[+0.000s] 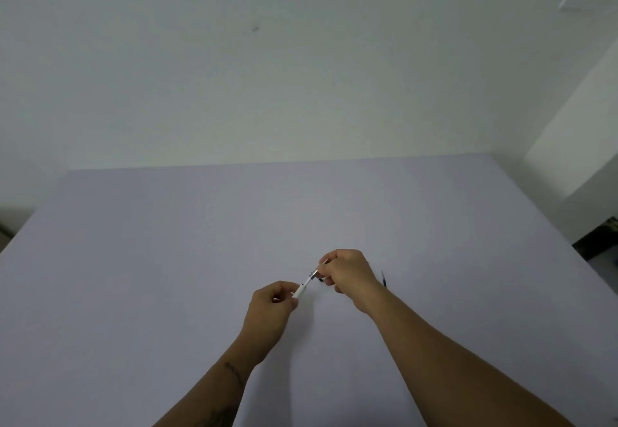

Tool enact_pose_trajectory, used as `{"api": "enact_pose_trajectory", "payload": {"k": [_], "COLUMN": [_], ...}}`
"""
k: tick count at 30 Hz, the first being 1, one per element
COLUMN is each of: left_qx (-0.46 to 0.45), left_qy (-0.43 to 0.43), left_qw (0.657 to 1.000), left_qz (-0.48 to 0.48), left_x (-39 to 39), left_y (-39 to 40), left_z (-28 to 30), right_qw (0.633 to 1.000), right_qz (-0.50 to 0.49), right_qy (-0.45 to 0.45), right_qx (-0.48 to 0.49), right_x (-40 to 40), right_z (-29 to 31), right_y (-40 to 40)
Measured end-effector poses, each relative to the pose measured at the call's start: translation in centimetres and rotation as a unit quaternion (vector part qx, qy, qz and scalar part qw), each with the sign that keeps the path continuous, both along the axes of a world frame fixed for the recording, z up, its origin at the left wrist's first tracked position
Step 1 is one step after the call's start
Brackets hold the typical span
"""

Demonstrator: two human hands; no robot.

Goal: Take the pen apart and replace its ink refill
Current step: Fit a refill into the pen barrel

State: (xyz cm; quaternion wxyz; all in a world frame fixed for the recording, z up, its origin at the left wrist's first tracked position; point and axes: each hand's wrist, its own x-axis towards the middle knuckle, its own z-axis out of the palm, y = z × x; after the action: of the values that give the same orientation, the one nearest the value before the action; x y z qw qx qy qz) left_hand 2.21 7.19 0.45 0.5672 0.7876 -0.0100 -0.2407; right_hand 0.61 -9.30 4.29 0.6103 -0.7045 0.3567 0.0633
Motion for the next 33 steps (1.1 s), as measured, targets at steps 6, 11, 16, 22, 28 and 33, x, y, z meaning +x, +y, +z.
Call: {"api": "enact_pose_trajectory", "payload": {"k": [6,11,16,22,28,33], "left_qx": [0.001,-0.007,-0.002,0.016,0.017,0.017], "left_qy": [-0.009,-0.021,-0.023,-0.022,-0.001,0.007], "left_qw": [1.0,1.0,0.999,0.999,0.998,0.998], "left_qz": [-0.011,-0.013,-0.022,-0.035,-0.057,-0.064], "left_x": [0.0,-0.2,-0.3,-0.5,-0.3,0.0], "left_y": [0.3,0.0,0.4,0.6,0.2,0.0], "left_z": [0.7,1.0,0.8,0.3,0.7,1.0], "right_qw": [0.999,0.995,0.992,0.988,0.986,0.986], "right_qz": [0.028,0.045,0.078,0.107,0.112,0.129], "right_qy": [-0.014,-0.018,-0.003,0.008,0.029,0.053], "right_qx": [-0.029,-0.084,-0.098,-0.115,-0.124,-0.092], "right_x": [-0.5,-0.9,-1.2,-1.6,-1.4,-1.2], "right_z": [0.3,-0.1,-0.3,-0.9,-0.6,1.0], "right_y": [0.3,0.9,0.9,0.9,0.9,-0.4]}}
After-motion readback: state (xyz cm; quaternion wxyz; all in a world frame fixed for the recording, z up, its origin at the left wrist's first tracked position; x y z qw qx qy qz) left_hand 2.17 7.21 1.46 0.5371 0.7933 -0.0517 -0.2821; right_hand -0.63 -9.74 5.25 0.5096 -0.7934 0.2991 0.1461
